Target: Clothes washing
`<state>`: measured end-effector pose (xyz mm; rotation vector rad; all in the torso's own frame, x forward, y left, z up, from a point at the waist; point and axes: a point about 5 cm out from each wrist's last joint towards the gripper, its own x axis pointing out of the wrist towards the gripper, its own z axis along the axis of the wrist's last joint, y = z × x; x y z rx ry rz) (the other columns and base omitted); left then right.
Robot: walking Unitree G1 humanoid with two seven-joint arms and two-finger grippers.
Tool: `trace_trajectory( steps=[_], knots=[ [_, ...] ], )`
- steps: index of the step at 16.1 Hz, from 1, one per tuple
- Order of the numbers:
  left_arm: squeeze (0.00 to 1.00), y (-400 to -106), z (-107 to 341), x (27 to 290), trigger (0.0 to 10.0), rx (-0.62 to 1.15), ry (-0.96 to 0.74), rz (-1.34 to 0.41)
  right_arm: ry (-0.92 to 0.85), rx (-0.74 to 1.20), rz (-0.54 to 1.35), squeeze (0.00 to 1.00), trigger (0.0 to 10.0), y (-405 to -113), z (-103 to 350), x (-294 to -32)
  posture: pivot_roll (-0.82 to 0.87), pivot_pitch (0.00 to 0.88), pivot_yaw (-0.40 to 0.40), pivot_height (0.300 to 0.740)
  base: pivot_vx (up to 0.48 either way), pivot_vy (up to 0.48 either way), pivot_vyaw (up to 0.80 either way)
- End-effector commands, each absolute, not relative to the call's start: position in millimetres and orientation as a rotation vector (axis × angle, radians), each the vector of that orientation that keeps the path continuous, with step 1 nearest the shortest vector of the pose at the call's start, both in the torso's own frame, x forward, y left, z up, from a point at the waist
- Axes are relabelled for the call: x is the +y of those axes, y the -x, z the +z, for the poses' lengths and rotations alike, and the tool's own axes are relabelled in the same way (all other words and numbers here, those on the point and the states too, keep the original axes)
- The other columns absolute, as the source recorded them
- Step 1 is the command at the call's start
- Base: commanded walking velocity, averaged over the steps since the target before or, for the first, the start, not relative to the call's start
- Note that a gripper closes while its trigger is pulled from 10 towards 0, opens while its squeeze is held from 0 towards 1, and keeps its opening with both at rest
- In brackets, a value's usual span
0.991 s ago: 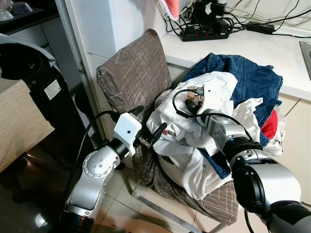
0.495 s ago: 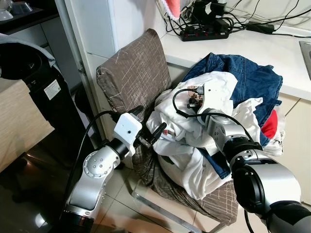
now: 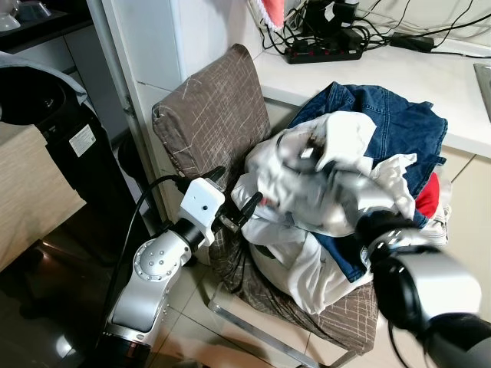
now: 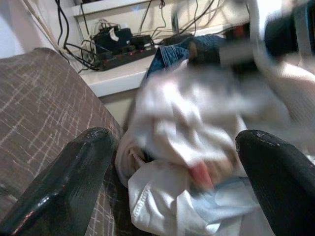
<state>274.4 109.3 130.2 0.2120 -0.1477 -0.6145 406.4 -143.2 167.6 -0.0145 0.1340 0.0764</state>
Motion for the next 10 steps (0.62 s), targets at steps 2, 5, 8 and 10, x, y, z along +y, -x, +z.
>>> trace_trajectory(
  steps=[2, 5, 8, 10],
  knots=[
    [0.0, -278, 131, 108, 10.0, -0.144, -0.223, -0.607, 0.034, -0.07, 0.07, 0.0, 0.0, -417, 225, -147, 0.07, 0.001, -0.03, 0.74, 0.0, 0.0, 0.0],
    [0.0, -279, 132, 108, 10.0, -0.147, -0.222, -0.599, 0.022, -0.174, 0.075, 0.0, 0.0, -420, 255, -145, 0.07, 0.0, -0.032, 0.74, 0.0, 0.0, 0.0],
    [0.0, -281, 131, 109, 10.0, -0.146, -0.215, -0.567, 0.082, -0.248, 0.088, 0.0, 0.0, -419, 269, -141, 0.07, 0.0, -0.037, 0.74, 0.0, 0.0, 0.49],
    [0.0, -286, 130, 111, 10.0, -0.135, -0.202, -0.49, 0.161, -0.36, 0.11, 0.0, 0.0, -415, 288, -133, 0.07, 0.0, -0.037, 0.74, 0.0, 0.0, 0.61]
  ],
)
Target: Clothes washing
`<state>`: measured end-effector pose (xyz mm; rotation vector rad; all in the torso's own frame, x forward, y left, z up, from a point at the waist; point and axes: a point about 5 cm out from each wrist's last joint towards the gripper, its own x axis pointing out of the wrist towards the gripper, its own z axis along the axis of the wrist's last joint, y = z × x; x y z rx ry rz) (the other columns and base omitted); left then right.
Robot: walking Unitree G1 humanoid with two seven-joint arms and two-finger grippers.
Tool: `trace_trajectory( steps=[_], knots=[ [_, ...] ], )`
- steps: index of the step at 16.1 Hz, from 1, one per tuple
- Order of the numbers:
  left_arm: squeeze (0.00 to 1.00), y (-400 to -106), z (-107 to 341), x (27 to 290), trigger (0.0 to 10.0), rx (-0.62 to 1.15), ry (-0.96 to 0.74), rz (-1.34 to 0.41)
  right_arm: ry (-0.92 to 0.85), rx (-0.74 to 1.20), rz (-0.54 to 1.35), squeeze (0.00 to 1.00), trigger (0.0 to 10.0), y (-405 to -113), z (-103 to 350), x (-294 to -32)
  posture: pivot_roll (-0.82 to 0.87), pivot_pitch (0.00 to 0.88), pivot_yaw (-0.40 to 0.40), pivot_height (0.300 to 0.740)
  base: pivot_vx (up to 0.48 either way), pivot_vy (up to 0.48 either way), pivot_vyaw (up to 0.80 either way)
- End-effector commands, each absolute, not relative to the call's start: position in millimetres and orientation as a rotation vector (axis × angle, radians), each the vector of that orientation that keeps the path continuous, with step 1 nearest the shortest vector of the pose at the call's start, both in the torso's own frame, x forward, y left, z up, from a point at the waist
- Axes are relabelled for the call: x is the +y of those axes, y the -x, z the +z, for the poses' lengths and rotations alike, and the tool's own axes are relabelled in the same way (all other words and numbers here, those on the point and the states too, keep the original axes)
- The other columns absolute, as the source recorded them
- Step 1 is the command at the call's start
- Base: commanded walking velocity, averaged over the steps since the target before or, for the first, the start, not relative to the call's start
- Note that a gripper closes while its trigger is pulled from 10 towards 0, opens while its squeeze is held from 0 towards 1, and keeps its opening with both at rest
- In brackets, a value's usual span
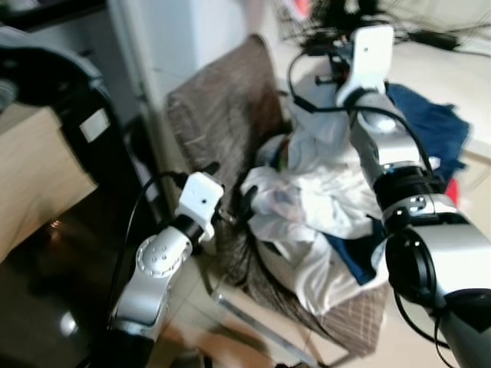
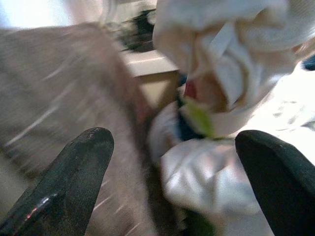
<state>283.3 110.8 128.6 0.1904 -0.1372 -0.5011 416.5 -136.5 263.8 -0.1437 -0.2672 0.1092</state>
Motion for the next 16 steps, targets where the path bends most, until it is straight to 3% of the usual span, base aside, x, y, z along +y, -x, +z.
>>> trace_trajectory(
  steps=[1, 14, 16],
  knots=[
    [0.0, -287, 130, 111, 10.0, -0.138, -0.182, -0.452, 0.173, -0.395, 0.123, 0.0, 0.0, -414, 294, -130, 0.07, 0.0, -0.039, 0.74, 0.0, 0.0, 0.55],
    [0.0, -294, 123, 113, 10.0, -0.114, -0.231, -0.23, 0.11, -0.338, 0.2, 0.0, 0.0, -414, 266, -119, 0.09, 0.0, -0.039, 0.74, 0.0, 0.0, 0.44],
    [0.0, -294, 123, 114, 10.0, -0.109, -0.215, -0.218, 0.118, -0.347, 0.229, 0.0, 0.0, -414, 268, -114, 0.1, 0.0, -0.039, 0.74, 0.313, 0.0, 0.2]
  ],
)
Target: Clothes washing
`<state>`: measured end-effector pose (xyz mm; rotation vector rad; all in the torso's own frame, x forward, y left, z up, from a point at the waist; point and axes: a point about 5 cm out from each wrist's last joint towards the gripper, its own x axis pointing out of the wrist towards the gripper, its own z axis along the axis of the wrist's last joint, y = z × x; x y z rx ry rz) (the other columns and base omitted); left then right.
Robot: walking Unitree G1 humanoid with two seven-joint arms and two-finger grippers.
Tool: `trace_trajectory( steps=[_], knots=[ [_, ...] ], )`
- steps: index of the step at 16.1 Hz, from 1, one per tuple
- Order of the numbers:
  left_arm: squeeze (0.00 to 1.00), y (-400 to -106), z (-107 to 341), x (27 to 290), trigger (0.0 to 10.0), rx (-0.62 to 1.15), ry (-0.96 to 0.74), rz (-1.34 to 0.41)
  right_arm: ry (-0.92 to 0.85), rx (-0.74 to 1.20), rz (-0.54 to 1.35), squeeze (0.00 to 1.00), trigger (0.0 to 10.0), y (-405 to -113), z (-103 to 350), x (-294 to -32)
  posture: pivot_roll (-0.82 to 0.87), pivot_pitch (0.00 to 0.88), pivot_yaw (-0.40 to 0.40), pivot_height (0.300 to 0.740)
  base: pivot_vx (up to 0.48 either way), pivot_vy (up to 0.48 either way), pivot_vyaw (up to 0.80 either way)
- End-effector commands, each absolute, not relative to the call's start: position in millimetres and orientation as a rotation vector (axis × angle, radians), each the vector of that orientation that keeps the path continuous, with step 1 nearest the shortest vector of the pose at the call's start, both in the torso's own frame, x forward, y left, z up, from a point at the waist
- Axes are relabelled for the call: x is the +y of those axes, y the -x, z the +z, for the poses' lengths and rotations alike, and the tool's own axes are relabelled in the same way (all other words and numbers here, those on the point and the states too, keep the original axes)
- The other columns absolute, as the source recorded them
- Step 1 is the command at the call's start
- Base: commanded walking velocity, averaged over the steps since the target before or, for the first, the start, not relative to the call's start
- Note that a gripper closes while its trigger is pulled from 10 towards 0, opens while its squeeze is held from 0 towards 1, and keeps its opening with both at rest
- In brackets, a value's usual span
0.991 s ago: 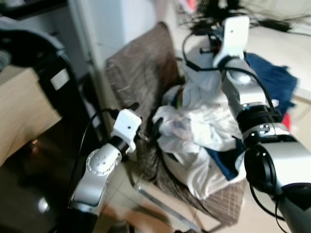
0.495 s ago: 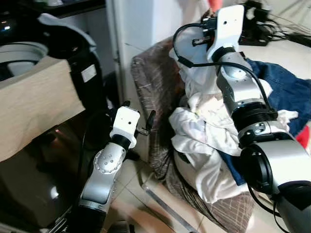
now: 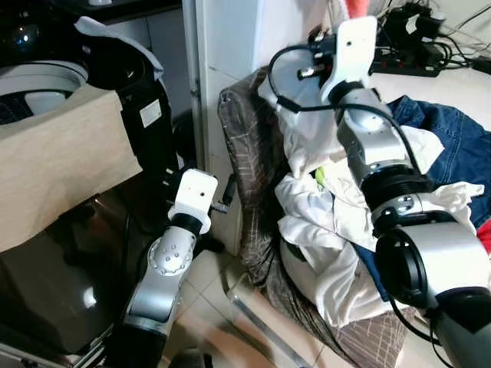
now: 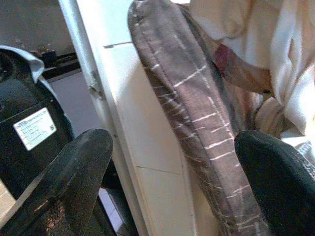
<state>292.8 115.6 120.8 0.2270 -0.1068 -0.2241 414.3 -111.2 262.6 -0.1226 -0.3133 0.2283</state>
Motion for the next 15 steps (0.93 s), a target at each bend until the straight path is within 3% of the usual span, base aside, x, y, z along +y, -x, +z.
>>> trace_trajectory(
  steps=[1, 4, 7, 13, 15],
  knots=[
    [0.0, -294, 122, 115, 10.0, -0.102, -0.203, -0.21, 0.129, -0.366, 0.249, 0.0, 0.0, -413, 272, -110, 0.1, 0.0, -0.039, 0.74, 0.364, 0.0, 0.0],
    [0.0, -297, 122, 119, 10.0, -0.101, -0.234, -0.153, 0.182, -0.473, 0.355, 0.0, 0.0, -408, 296, -91, 0.1, 0.0, -0.039, 0.74, 0.344, 0.0, 0.27],
    [0.0, -299, 124, 123, 10.0, -0.1, -0.229, -0.125, 0.171, -0.52, 0.474, 0.0, 0.0, -404, 308, -76, 0.1, 0.0, -0.04, 0.74, 0.0, 0.0, 0.0],
    [0.0, -306, 133, 134, 10.0, -0.13, -0.217, -0.054, -0.118, -0.491, 0.826, 0.0, 0.0, -391, 317, -45, 0.11, 0.0, -0.049, 0.74, 0.0, 0.0, 0.0],
    [0.0, -307, 134, 136, 10.0, -0.133, -0.238, -0.048, -0.072, -0.497, 0.828, 0.0, 0.0, -391, 317, -39, 0.11, 0.0, -0.048, 0.74, 0.0, 0.0, 0.0]
  ],
)
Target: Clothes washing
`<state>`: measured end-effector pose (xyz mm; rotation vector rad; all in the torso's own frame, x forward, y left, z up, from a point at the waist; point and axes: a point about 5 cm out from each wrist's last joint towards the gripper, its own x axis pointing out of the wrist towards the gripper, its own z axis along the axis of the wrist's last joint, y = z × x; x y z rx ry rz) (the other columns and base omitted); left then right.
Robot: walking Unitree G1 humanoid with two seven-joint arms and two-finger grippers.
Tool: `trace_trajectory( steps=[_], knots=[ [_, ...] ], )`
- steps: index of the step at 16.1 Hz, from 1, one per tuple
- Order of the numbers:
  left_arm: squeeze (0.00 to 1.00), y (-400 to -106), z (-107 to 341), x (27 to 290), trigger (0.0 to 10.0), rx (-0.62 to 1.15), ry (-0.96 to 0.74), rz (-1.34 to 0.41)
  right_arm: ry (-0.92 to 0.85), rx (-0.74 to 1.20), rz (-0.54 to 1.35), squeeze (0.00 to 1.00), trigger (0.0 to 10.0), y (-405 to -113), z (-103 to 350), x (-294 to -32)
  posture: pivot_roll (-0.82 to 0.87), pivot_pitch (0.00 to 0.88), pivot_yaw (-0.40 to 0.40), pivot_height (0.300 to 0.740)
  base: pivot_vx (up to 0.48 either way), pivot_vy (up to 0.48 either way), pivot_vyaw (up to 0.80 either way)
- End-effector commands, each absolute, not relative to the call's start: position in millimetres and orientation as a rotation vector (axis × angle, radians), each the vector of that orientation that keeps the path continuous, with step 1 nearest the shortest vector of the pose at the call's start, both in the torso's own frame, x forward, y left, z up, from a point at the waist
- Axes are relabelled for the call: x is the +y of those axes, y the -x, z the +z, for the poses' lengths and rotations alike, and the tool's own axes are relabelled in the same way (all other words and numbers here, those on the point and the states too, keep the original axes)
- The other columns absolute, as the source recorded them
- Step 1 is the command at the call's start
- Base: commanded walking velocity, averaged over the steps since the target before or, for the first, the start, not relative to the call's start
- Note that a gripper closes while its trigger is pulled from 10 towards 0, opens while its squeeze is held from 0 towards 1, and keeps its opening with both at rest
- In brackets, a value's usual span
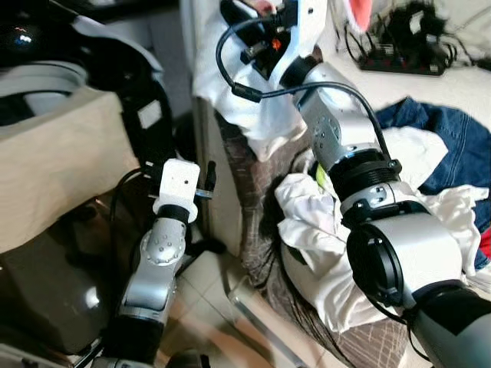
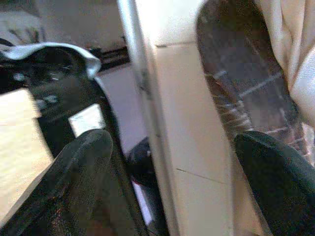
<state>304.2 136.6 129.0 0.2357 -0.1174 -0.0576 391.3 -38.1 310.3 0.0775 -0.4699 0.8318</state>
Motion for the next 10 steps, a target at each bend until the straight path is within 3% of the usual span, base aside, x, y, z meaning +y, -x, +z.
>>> trace_trajectory(
  steps=[1, 5, 8, 9, 10],
  knots=[
    [0.0, -307, 134, 134, 10.0, -0.139, -0.246, -0.054, -0.049, -0.5, 0.815, 0.0, 0.0, -391, 317, -37, 0.11, 0.0, -0.051, 0.74, 0.0, 0.0, 0.0],
    [0.0, -303, 133, 131, 10.0, -0.144, -0.246, -0.054, 0.002, -0.414, 0.715, 0.0, 0.0, -398, 293, -44, 0.12, 0.0, -0.056, 0.74, 0.0, 0.0, 0.0],
    [0.0, -303, 130, 131, 10.0, -0.109, -0.148, -0.056, 0.019, -0.369, 0.683, 0.0, 0.0, -400, 277, -47, 0.12, 0.0, -0.058, 0.74, 0.0, -0.264, 0.0],
    [0.0, -303, 130, 131, 10.0, -0.106, -0.083, -0.061, 0.02, -0.357, 0.676, 0.0, 0.0, -400, 273, -48, 0.12, 0.0, -0.058, 0.74, 0.0, 0.48, 0.0],
    [0.0, -304, 130, 134, 10.0, -0.098, -0.13, -0.026, 0.013, -0.33, 0.658, 0.0, 0.0, -401, 265, -51, 0.12, 0.0, -0.057, 0.74, 0.0, 0.461, 0.0]
  ],
)
